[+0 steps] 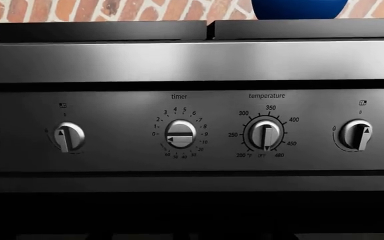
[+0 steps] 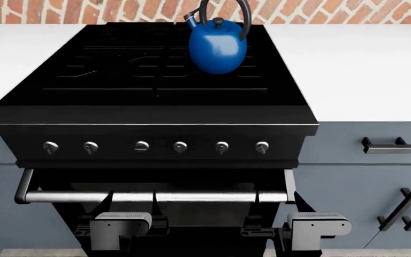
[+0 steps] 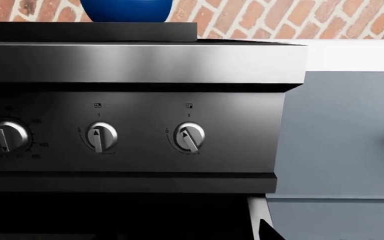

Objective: Turn off the front right burner of the stove.

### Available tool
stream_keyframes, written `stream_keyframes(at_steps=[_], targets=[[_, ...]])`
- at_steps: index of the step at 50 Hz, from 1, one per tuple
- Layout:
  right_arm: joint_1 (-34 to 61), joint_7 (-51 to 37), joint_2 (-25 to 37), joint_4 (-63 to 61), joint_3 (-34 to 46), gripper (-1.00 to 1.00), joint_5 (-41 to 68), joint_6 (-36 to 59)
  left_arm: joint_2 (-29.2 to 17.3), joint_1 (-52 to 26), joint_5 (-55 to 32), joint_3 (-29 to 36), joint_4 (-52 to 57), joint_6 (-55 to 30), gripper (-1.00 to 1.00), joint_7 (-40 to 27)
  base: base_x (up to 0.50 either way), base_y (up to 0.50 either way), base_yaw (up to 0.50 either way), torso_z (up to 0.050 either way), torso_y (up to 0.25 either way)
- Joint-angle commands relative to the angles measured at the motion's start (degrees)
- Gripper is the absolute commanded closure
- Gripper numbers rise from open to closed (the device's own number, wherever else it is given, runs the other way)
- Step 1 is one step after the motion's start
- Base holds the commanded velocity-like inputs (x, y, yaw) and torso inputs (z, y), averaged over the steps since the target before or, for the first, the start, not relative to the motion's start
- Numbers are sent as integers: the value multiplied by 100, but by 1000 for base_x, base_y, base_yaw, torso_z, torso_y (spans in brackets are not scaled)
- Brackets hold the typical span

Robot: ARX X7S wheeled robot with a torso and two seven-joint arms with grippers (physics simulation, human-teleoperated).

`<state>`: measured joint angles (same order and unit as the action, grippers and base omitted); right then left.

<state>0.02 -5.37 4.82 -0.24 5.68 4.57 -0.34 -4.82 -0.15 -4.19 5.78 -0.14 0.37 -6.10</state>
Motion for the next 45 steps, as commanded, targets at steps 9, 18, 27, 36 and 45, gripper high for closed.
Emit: stream_keyframes(at_steps=[9, 18, 27, 36, 45], targets=[[20, -153, 124, 20, 145, -100, 112, -29, -123, 7, -107, 148, 40, -38, -100, -175, 0, 0, 0, -50, 0], [26, -191, 175, 34, 213, -100, 151, -74, -173, 8, -161, 202, 53, -45, -100, -226, 0, 0, 0, -50, 0], [29, -250, 214, 28, 257, -100, 196, -71, -219, 2, -201, 252, 59, -56, -100, -277, 0, 0, 0, -50, 0], [47, -296, 249, 33, 299, -100, 245, -52, -251, -36, -230, 305, 14, -68, -100, -324, 0, 0, 0, -50, 0], [62, -350, 283, 45, 336, -100, 277, -48, -293, -42, -258, 357, 22, -80, -100, -360, 0, 0, 0, -48, 0]])
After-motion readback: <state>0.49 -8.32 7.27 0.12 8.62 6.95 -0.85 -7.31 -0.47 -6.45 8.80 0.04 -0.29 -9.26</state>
